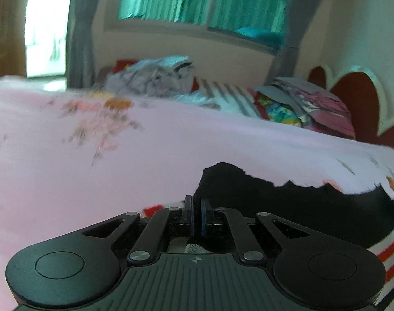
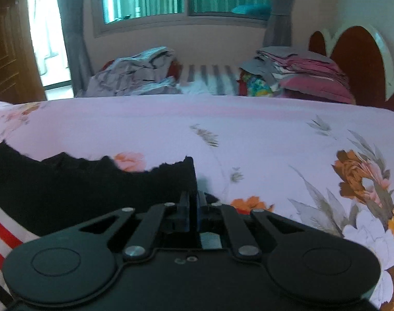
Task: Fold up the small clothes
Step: 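Fold the lifted hem over onto the collar section with both grippers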
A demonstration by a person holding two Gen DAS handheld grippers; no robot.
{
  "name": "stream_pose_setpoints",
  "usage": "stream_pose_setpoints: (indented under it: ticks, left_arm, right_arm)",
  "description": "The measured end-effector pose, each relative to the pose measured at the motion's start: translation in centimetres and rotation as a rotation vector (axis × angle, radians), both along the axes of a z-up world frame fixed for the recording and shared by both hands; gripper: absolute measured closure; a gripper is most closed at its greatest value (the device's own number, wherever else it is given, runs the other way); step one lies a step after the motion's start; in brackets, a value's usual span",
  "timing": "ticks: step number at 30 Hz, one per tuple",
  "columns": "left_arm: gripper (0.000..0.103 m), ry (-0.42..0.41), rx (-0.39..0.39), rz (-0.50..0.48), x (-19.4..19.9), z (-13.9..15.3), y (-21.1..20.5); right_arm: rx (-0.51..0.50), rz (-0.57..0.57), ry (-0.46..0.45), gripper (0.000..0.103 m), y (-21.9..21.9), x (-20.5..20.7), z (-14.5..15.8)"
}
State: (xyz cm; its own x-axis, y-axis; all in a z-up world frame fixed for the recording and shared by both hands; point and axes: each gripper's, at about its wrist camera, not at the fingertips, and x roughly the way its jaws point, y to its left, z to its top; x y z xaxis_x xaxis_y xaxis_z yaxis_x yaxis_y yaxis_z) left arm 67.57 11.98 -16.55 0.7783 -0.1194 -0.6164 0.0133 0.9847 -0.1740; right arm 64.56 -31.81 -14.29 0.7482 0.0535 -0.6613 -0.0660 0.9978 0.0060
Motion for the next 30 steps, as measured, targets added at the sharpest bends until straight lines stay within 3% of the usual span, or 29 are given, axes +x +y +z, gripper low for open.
stream_pose_setpoints:
  ticks: [3, 10, 13, 15, 16, 17, 18, 19, 21, 25, 30]
  left_arm:
    - [0.099, 0.081, 0.013, 0.041, 0.9, -1.9, 0.1]
    - [0.099, 0.096, 0.138, 0.022, 1.2, -2.6, -2.2]
    - [0.095, 0.11, 0.159, 0.014, 1.4, -2.0, -2.4]
    - [0.083, 0.121, 0.151, 0.001, 1.4, -1.5, -2.1]
    - [0.073, 0.119, 0.14, 0.002, 1.2, -0.9, -1.8]
    - [0.049, 0.093, 0.133, 0.011, 0.7, -0.3, -1.6]
    - [0.035, 0.051, 0.141, 0.036, 0.1, 0.4, -1.7]
    - [0.033, 0.002, 0.154, 0.058, -0.6, 1.3, -2.3]
    - [0.033, -0.012, 0.13, -0.021, -0.8, 2.1, -4.2]
    - [0.033, 0.021, 0.147, -0.204, -0.3, 1.4, -10.9]
    - [0.033, 0.089, 0.14, -0.283, 0.1, -0.8, -13.9]
  right_arm:
    - [0.01, -0.022, 0.057, 0.098, -0.6, 0.9, -1.6]
    - [-0.057, -0.015, 0.054, 0.098, 0.4, 0.9, -2.3]
    - [-0.097, -0.021, 0.057, 0.092, 0.9, 0.7, -2.0]
    - [-0.129, -0.039, 0.057, 0.057, 1.2, 0.6, -1.4]
    - [-0.14, -0.028, 0.038, 0.051, 1.4, 0.1, -0.6]
    - [-0.142, -0.016, 0.001, 0.05, 1.8, -0.6, 0.1]
    - [-0.144, -0.005, -0.031, 0.05, 2.2, -1.3, 0.7]
    - [-0.137, 0.012, -0.049, 0.05, 2.7, -1.8, 1.1]
    - [-0.088, 0.069, -0.046, 0.063, 3.9, -1.9, 1.5]
    - [-0.058, 0.202, 0.011, 0.069, 8.7, -0.9, -0.1]
    - [-0.051, 0.264, 0.058, 0.068, 11.5, -0.6, -2.0]
